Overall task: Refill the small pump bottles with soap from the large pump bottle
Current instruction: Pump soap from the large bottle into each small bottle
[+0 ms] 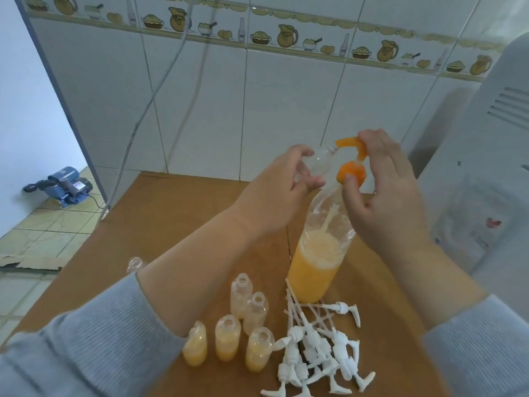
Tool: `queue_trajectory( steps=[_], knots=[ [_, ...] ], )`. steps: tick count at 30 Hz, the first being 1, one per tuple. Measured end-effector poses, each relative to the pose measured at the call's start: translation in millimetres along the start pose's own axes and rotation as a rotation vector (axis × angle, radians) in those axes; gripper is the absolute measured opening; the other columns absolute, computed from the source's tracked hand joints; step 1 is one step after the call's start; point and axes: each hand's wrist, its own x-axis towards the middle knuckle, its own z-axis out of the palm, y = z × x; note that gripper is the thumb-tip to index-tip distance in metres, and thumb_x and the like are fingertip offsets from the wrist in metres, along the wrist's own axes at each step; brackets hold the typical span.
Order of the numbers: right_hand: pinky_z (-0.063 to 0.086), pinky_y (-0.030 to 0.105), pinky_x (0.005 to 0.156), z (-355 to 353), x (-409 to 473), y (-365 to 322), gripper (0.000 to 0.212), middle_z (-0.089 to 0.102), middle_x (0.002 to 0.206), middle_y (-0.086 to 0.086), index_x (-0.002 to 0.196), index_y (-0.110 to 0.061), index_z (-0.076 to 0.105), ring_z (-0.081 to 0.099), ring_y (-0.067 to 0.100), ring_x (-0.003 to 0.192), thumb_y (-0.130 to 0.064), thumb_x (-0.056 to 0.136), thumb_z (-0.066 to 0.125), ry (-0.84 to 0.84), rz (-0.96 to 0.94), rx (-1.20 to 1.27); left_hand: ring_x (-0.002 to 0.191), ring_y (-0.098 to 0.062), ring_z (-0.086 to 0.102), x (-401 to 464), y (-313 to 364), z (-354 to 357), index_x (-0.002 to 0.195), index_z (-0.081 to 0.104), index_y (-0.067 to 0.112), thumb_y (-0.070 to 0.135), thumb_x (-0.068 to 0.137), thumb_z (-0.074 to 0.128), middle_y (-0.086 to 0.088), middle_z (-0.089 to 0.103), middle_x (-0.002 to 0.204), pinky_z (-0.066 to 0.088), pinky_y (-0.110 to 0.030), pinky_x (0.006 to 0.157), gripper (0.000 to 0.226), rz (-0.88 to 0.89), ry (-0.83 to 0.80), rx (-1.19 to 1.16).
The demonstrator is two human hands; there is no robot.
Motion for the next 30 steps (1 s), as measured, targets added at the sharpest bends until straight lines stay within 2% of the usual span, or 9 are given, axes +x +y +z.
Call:
queue_trajectory(
  steps=[2, 4, 7, 11, 17, 21, 24, 27, 30],
  knots=[
    [0.034, 0.044, 0.111, 2.2, 1.2, -0.3, 0.050, 0.046, 0.138, 0.011, 0.136, -0.007, 0.042, 0.037, 0.023, 0.133, -0.017, 0.088, 0.050, 0.008, 0.017, 0.001, 0.074, 0.000, 0.048, -0.8, -0.6, 0.4, 0.135, 0.041, 0.020, 0.038, 0.093, 0.053, 0.010, 0.051, 0.100, 0.039, -0.019, 0.076, 0.047, 0.037, -0.001, 0.024],
    [0.035, 0.048, 0.109, 3.8, 2.6, -1.1, 0.052, 0.046, 0.139, 0.011, 0.136, -0.007, 0.042, 0.037, 0.023, 0.133, -0.015, 0.087, 0.052, 0.001, 0.014, -0.006, 0.075, -0.002, 0.049, -2.5, 0.9, -0.2, 0.134, 0.042, 0.020, 0.038, 0.092, 0.055, 0.009, 0.052, 0.103, 0.039, -0.019, 0.075, 0.048, 0.085, -0.004, 0.067],
    [0.034, 0.045, 0.110, 6.8, 4.0, -2.0, 0.053, 0.045, 0.139, 0.011, 0.137, -0.007, 0.041, 0.035, 0.022, 0.133, -0.013, 0.086, 0.054, -0.001, 0.006, 0.001, 0.073, 0.001, 0.048, -2.4, 4.0, -0.1, 0.134, 0.043, 0.020, 0.040, 0.091, 0.055, 0.011, 0.052, 0.101, 0.040, -0.019, 0.076, 0.049, 0.127, 0.048, 0.116],
    [0.035, 0.033, 0.104, 7.4, 4.5, 1.9, 0.053, 0.045, 0.138, 0.011, 0.137, -0.008, 0.041, 0.040, 0.025, 0.130, -0.020, 0.086, 0.049, 0.015, 0.045, 0.015, 0.073, 0.001, 0.048, -4.5, 1.3, -1.4, 0.134, 0.043, 0.020, 0.041, 0.092, 0.054, 0.012, 0.052, 0.099, 0.041, -0.020, 0.077, 0.048, 0.117, 0.083, 0.135],
    [0.036, 0.045, 0.109, 7.9, -0.6, -0.8, 0.053, 0.046, 0.136, 0.009, 0.136, -0.009, 0.042, 0.037, 0.019, 0.129, -0.021, 0.086, 0.055, 0.045, 0.019, 0.016, 0.075, 0.002, 0.048, -0.5, 5.7, -7.5, 0.135, 0.043, 0.019, 0.042, 0.091, 0.054, 0.012, 0.052, 0.099, 0.040, -0.018, 0.078, 0.051, 0.110, 0.095, 0.156],
    [0.035, 0.048, 0.108, 9.1, 0.0, 1.1, 0.052, 0.047, 0.133, 0.007, 0.133, -0.010, 0.043, 0.040, 0.019, 0.126, -0.026, 0.086, 0.055, 0.063, 0.039, 0.034, 0.068, -0.004, 0.044, 3.9, 14.6, -11.1, 0.134, 0.045, 0.019, 0.041, 0.092, 0.054, 0.008, 0.055, 0.102, 0.041, -0.020, 0.074, 0.049, 0.175, 0.113, 0.318],
    [0.026, 0.048, 0.114, 12.3, -3.1, 3.4, 0.050, 0.049, 0.132, 0.007, 0.132, -0.009, 0.044, 0.041, 0.019, 0.127, -0.024, 0.085, 0.054, 0.081, 0.043, 0.042, 0.077, -0.011, 0.048, 7.1, 19.3, -15.5, 0.135, 0.045, 0.019, 0.043, 0.092, 0.053, 0.004, 0.059, 0.106, 0.047, -0.028, 0.077, 0.050, 0.227, 0.137, 0.478],
    [0.032, 0.053, 0.109, 17.6, -10.8, 2.8, 0.050, 0.049, 0.130, 0.006, 0.131, -0.011, 0.044, 0.041, 0.015, 0.124, -0.016, 0.083, 0.057, 0.080, 0.077, 0.112, 0.094, -0.019, 0.058, 7.1, 18.9, -13.7, 0.136, 0.043, 0.018, 0.042, 0.092, 0.053, 0.001, 0.061, 0.110, 0.049, -0.034, 0.082, 0.052, 0.252, 0.108, 0.563],
    [0.035, 0.055, 0.106, 15.0, -12.5, 1.0, 0.051, 0.048, 0.131, 0.005, 0.132, -0.012, 0.043, 0.041, 0.016, 0.123, -0.018, 0.083, 0.055, 0.030, 0.080, 0.132, 0.100, -0.019, 0.057, 8.3, 16.9, -14.5, 0.138, 0.040, 0.018, 0.042, 0.093, 0.051, 0.001, 0.059, 0.117, 0.044, -0.030, 0.083, 0.053, 0.233, 0.075, 0.571]
  ],
)
